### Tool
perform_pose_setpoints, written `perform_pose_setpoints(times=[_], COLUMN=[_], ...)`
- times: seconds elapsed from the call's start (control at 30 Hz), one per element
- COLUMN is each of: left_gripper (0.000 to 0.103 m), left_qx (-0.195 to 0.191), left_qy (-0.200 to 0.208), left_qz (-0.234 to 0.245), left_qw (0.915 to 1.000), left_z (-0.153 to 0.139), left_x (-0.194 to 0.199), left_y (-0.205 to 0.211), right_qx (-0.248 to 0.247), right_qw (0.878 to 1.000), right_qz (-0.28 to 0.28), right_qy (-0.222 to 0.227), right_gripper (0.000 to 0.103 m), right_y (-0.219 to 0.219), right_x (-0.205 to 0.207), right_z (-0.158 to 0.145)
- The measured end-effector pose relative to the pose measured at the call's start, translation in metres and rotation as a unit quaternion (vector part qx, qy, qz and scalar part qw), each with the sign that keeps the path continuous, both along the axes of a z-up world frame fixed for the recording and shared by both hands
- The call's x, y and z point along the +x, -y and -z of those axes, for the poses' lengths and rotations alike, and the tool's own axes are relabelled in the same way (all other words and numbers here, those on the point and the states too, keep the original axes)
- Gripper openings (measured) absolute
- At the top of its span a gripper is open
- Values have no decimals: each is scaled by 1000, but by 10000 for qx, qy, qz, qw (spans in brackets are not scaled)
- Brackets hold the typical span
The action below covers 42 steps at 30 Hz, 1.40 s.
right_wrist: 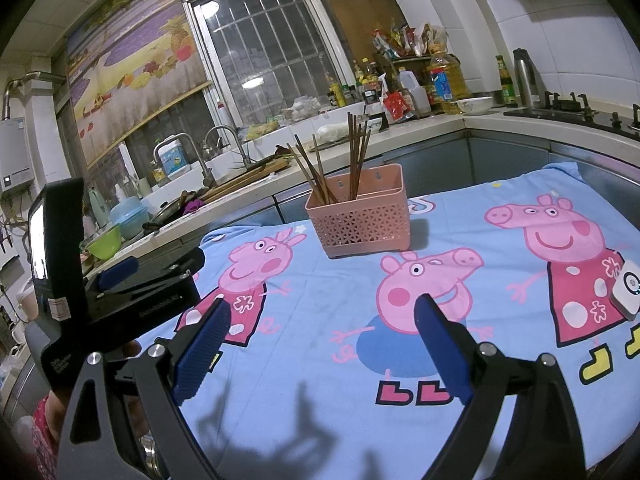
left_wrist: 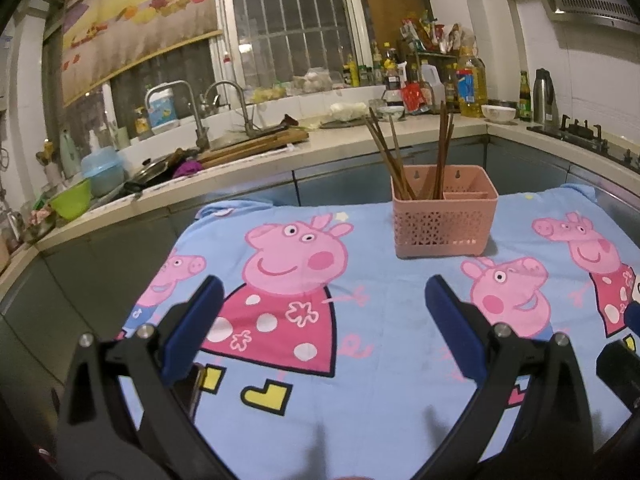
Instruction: Organize utensils
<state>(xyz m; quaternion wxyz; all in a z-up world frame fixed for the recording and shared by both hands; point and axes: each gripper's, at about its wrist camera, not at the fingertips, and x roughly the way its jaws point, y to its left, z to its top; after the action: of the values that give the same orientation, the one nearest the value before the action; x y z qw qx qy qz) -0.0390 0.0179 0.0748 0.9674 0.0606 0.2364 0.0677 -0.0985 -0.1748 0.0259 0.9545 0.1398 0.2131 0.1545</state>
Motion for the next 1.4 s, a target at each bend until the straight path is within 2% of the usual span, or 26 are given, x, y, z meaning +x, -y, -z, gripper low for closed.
perform_pose_setpoints(times=[0.57,1.4], left_gripper=[97,97], left_qx=[70,222], left_qy=[-60,11], left_qz=[56,-126], left_qw=[9999,9997], left_z=[4,7], left_x=[-1,-3], left_y=[7,6], right_qx=[-4,0], right_qw=[10000,10000], right_qz=[-4,-4], right_qy=[-2,-8], right_gripper=[59,59], right_y=[0,0], right_x=[0,0], right_z=[0,-1])
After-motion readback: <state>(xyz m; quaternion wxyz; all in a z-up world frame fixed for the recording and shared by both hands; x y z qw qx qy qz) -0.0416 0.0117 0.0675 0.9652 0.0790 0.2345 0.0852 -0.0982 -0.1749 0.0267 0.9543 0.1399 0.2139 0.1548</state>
